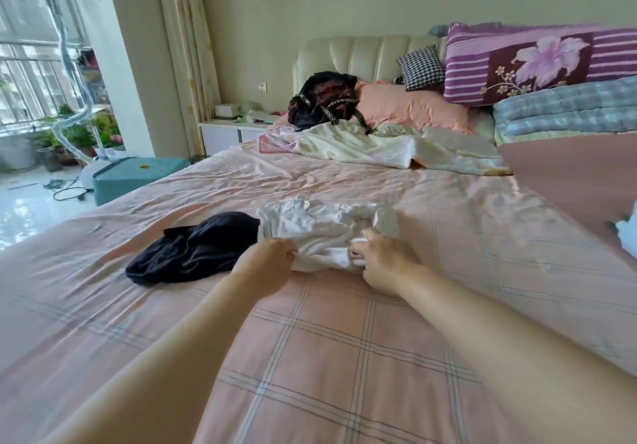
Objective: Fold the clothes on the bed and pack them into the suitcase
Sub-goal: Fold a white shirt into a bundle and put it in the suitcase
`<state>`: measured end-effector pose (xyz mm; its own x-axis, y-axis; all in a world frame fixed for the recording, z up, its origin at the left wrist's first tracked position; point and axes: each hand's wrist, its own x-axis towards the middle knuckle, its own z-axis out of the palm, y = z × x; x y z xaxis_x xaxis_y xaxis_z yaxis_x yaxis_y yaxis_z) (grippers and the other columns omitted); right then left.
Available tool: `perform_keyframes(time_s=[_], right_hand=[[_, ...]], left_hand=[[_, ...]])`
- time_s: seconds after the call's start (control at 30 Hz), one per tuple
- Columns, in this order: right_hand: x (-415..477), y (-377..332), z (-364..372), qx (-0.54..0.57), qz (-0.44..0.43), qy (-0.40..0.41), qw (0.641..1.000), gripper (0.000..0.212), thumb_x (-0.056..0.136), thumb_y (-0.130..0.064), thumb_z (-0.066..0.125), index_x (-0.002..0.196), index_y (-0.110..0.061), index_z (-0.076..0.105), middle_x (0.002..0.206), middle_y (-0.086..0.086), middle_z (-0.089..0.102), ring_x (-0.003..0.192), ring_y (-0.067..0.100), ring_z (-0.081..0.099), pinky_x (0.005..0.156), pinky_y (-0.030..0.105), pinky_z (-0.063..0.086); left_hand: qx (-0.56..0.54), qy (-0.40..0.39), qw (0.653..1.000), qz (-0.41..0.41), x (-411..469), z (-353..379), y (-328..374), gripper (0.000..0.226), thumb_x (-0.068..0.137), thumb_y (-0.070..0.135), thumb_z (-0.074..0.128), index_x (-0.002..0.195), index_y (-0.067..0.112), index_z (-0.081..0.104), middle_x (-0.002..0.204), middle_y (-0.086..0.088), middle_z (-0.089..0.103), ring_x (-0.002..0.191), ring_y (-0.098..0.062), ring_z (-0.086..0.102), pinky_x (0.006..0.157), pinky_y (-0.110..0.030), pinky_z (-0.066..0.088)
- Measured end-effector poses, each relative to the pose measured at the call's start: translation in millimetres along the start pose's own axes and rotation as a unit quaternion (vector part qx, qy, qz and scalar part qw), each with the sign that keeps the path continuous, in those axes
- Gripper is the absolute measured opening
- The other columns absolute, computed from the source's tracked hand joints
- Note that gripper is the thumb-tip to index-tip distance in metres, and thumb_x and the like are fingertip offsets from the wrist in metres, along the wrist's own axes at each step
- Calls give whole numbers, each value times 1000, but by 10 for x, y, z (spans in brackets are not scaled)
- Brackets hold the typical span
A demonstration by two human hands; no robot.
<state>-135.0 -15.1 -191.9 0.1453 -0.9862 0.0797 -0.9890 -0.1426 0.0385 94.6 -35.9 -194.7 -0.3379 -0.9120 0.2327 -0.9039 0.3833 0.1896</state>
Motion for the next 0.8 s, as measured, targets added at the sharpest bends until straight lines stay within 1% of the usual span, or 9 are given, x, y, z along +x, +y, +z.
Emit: perform_keyframes(time_s=[0.17,0.27,0.33,0.4,0.5,0.57,0.67,0.73,0.8], right_hand=[[-789,117,-192,-32,-3,-3,999,52,82,-21,59,132,-31,48,122,3,51,100,29,63,72,33,46],[-1271,205,-283,-27,1,-26,999,42,82,-25,57,123,-31,54,122,-1,55,105,27,62,72,30,39],[-1587,243,-367,-9,8,-43,999,22,81,-27,57,102,-33,58,115,-5,59,103,24,61,72,27,36],[-1877,276,-435,5,14,-75,997,8,78,-28,57,78,-27,49,88,-8,57,85,21,56,65,28,33],[-2217,351,-486,82,43,-150,984,14,72,-26,57,71,-19,44,66,-5,44,64,17,43,56,32,30],[-2354,378,-520,162,57,-159,972,17,70,-35,57,71,-18,54,67,-5,56,64,13,52,59,32,41],[-2379,378,-452,193,71,-60,977,34,81,-50,50,85,-22,69,92,-4,65,85,15,62,76,35,52],[-2332,331,-322,206,67,68,974,23,89,-42,54,97,-26,69,107,-4,59,103,17,57,87,37,50],[-2277,253,-178,254,40,130,958,25,92,-24,56,114,-29,67,122,-7,56,117,15,52,98,37,47]], left_hand=[[-90,-102,991,-12,-427,-282,480,37,92,22,42,126,33,48,92,4,63,70,-13,57,55,-29,44],[-79,-208,975,9,-741,-443,841,40,93,24,47,132,34,53,97,8,55,71,-9,51,56,-21,37],[-81,-272,959,3,-896,-457,1039,37,92,25,50,126,32,63,106,7,61,79,-8,55,65,-19,44],[-68,-330,941,-14,-1039,-445,1219,26,89,25,56,110,23,70,113,0,68,86,-15,58,78,-26,52],[-97,-386,917,-33,-1218,-505,1412,14,85,27,60,82,15,65,79,-1,65,64,-19,54,55,-25,48],[-145,-372,917,-26,-1290,-545,1468,16,86,28,61,83,16,71,74,1,70,61,-17,61,55,-25,53],[-140,-189,971,30,-1287,-475,1478,18,92,22,58,103,24,72,99,6,74,81,-15,69,73,-28,57],[-129,-114,983,56,-1286,-378,1463,36,93,25,62,128,29,61,128,10,61,114,-16,60,97,-30,49],[-89,-137,984,65,-1315,-258,1452,46,90,28,66,135,29,57,133,10,54,125,-17,51,100,-28,41]])
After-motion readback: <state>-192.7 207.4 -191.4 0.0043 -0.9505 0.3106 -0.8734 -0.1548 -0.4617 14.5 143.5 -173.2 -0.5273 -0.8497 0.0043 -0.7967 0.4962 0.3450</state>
